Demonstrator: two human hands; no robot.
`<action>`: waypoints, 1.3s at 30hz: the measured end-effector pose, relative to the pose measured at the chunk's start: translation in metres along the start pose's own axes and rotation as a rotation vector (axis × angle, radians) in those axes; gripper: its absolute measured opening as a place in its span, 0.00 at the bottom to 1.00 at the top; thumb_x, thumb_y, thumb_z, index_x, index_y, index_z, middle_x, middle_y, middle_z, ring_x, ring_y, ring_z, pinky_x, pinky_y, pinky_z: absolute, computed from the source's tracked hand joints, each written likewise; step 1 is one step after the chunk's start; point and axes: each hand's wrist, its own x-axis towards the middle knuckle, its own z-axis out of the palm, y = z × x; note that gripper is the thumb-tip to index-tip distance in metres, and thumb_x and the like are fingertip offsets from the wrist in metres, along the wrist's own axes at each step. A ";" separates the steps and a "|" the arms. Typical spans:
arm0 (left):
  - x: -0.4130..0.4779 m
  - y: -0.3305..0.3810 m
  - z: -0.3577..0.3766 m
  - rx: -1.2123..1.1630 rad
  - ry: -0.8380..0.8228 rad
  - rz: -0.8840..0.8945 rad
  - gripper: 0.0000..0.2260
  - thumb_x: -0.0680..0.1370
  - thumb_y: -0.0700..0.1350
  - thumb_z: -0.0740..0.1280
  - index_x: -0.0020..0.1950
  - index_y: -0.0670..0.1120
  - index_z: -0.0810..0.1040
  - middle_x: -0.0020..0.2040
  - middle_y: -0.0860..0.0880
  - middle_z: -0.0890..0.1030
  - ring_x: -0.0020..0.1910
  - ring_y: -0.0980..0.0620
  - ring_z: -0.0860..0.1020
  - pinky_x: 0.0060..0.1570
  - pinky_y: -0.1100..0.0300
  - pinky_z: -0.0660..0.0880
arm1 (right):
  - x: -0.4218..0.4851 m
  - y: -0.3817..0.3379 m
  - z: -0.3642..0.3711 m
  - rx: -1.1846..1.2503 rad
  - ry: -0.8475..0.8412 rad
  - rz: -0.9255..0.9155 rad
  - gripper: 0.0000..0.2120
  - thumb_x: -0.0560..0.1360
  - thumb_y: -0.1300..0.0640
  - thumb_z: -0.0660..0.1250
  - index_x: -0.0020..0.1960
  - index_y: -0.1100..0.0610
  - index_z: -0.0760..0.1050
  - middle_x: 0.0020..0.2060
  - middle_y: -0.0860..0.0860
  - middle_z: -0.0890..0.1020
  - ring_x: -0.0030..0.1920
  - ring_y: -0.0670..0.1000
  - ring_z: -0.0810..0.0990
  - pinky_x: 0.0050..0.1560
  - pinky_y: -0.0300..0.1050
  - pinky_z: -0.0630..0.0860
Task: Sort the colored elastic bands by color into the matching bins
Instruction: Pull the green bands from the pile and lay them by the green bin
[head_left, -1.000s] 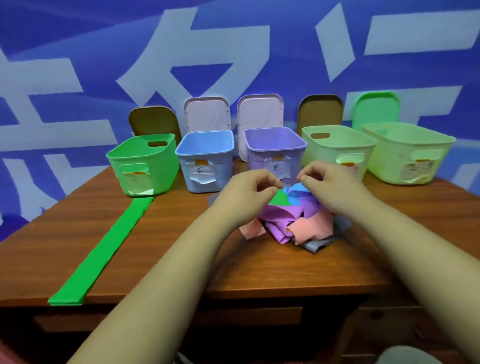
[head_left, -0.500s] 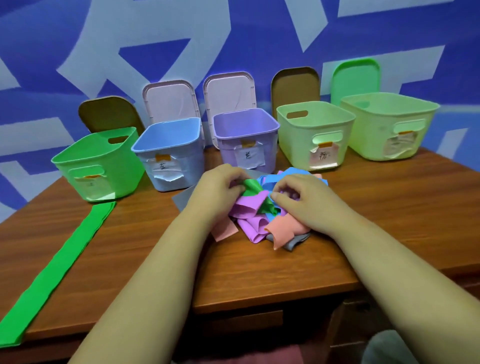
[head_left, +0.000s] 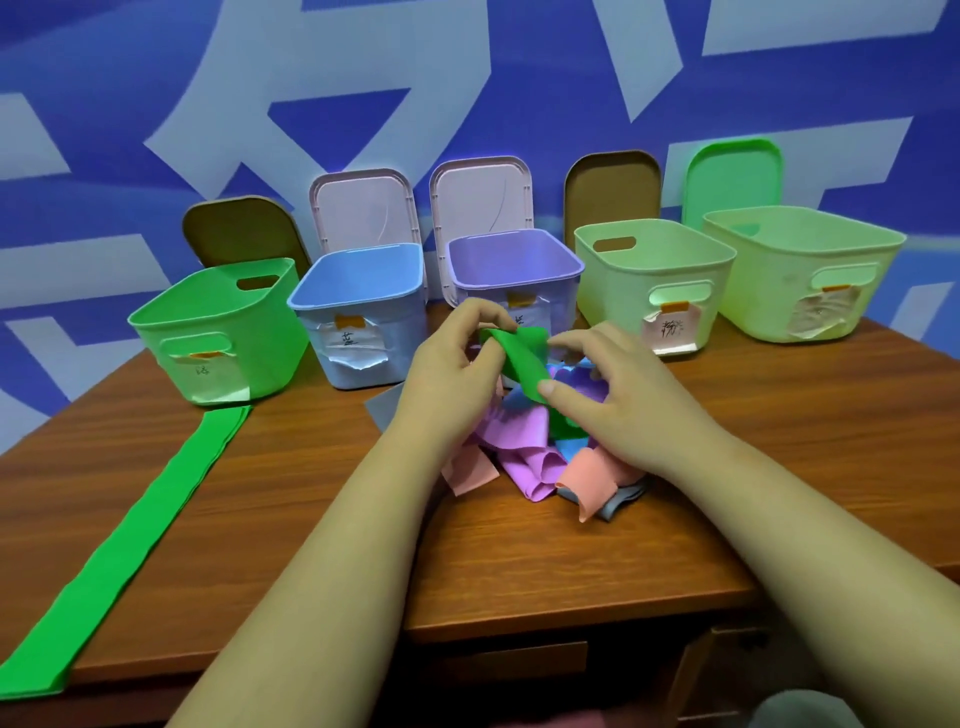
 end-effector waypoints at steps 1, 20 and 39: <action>0.000 0.001 -0.001 -0.021 0.019 0.013 0.14 0.79 0.36 0.62 0.54 0.54 0.79 0.51 0.56 0.84 0.44 0.49 0.83 0.46 0.54 0.81 | 0.004 -0.001 0.001 -0.041 -0.046 0.020 0.32 0.73 0.27 0.61 0.69 0.44 0.76 0.57 0.45 0.75 0.61 0.49 0.74 0.64 0.49 0.72; 0.017 -0.010 -0.020 -0.928 0.121 -0.447 0.14 0.76 0.33 0.75 0.60 0.41 0.80 0.48 0.43 0.85 0.42 0.50 0.84 0.43 0.58 0.81 | 0.027 0.000 0.019 0.500 0.122 0.383 0.12 0.75 0.45 0.74 0.46 0.54 0.78 0.40 0.52 0.85 0.41 0.51 0.84 0.49 0.56 0.80; 0.023 0.028 -0.046 -0.476 0.061 -0.281 0.06 0.75 0.37 0.78 0.47 0.42 0.83 0.42 0.41 0.83 0.43 0.46 0.84 0.47 0.45 0.85 | 0.001 -0.007 0.008 0.476 -0.050 0.218 0.09 0.77 0.44 0.73 0.50 0.49 0.78 0.42 0.49 0.85 0.45 0.52 0.85 0.50 0.55 0.80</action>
